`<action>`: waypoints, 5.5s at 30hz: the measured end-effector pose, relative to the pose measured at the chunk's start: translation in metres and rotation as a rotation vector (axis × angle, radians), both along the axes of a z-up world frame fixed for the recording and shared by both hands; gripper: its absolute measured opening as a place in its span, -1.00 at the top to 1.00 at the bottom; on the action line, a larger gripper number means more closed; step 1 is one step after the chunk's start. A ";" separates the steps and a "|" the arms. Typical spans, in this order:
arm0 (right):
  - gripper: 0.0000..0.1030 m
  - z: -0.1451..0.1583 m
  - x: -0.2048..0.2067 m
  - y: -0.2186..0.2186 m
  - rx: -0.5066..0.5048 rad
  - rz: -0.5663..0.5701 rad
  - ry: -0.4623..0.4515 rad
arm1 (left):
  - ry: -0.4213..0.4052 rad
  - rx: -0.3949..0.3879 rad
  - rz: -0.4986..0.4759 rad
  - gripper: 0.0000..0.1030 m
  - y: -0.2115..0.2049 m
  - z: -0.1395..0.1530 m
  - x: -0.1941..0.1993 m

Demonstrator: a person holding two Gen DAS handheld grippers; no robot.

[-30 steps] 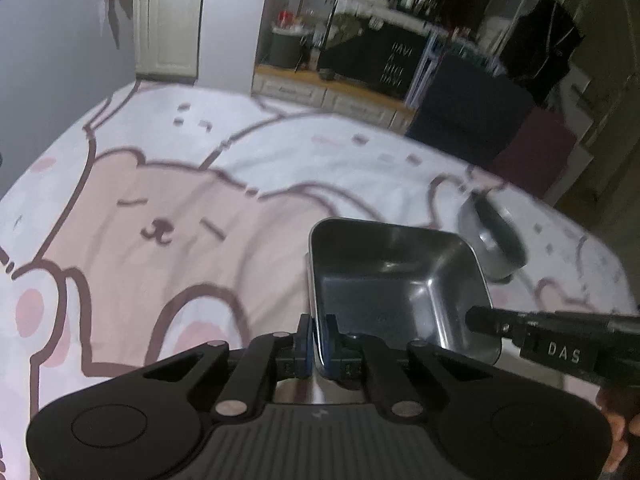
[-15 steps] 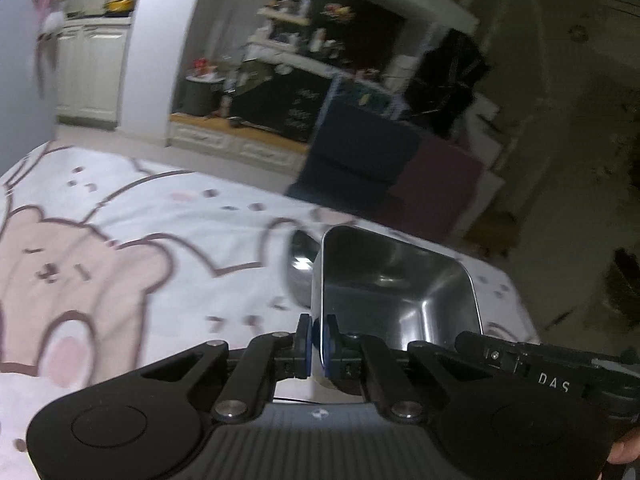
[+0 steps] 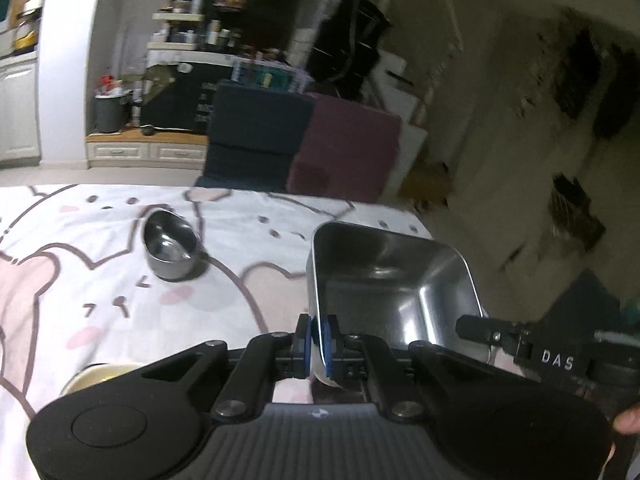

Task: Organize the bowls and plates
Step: 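Carry the larger steel tray with both tools toward the plate stack and lower it, then open both tools and release the larger tray rims, then move both tools to the rim of the round steel bowl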

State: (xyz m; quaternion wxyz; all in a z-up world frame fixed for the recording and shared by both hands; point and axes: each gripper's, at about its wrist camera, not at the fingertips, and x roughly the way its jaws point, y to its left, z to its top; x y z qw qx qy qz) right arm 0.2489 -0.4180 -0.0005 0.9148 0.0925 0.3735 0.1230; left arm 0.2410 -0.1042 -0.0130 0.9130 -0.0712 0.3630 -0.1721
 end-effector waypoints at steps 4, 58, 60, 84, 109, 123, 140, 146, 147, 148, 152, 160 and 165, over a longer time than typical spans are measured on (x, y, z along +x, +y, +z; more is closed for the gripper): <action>0.90 -0.008 -0.011 -0.017 -0.025 -0.018 0.023 | 0.015 0.061 -0.055 0.88 -0.023 -0.013 -0.004; 0.86 -0.087 0.006 0.021 -0.469 0.082 0.315 | 0.197 0.330 -0.130 0.76 -0.066 -0.118 -0.001; 0.86 -0.090 0.007 0.021 -0.472 0.082 0.324 | 0.197 0.332 -0.133 0.74 -0.067 -0.119 0.000; 0.59 -0.126 0.028 -0.014 -0.296 0.033 0.454 | 0.230 0.335 -0.155 0.67 -0.066 -0.125 0.006; -0.31 -0.135 0.028 -0.026 -0.323 -0.021 0.465 | 0.253 0.336 -0.154 0.41 -0.060 -0.125 0.008; -0.88 -0.124 0.018 -0.032 -0.295 -0.016 0.417 | 0.241 0.319 -0.183 -0.30 -0.066 -0.116 0.002; -0.99 -0.049 -0.001 -0.060 -0.209 -0.185 0.128 | 0.102 0.199 -0.136 -1.00 -0.036 -0.044 0.014; -0.99 -0.028 0.005 -0.046 -0.175 -0.224 0.011 | 0.026 0.155 -0.033 -1.00 0.010 -0.015 0.036; -0.99 -0.025 0.008 -0.042 -0.165 -0.226 -0.005 | 0.017 0.148 -0.011 -1.00 0.019 -0.012 0.042; -0.99 -0.023 0.011 -0.036 -0.152 -0.225 -0.020 | 0.011 0.144 0.008 -1.00 0.027 -0.009 0.047; -0.99 -0.018 0.031 -0.008 -0.110 -0.193 -0.050 | 0.002 0.112 0.077 -1.00 0.061 -0.009 0.074; -0.99 -0.028 0.086 0.063 -0.035 -0.119 -0.051 | -0.009 0.111 0.219 -1.00 0.115 -0.029 0.128; -0.99 -0.051 0.123 0.102 -0.029 -0.070 0.000 | 0.022 0.126 0.270 -1.00 0.136 -0.049 0.163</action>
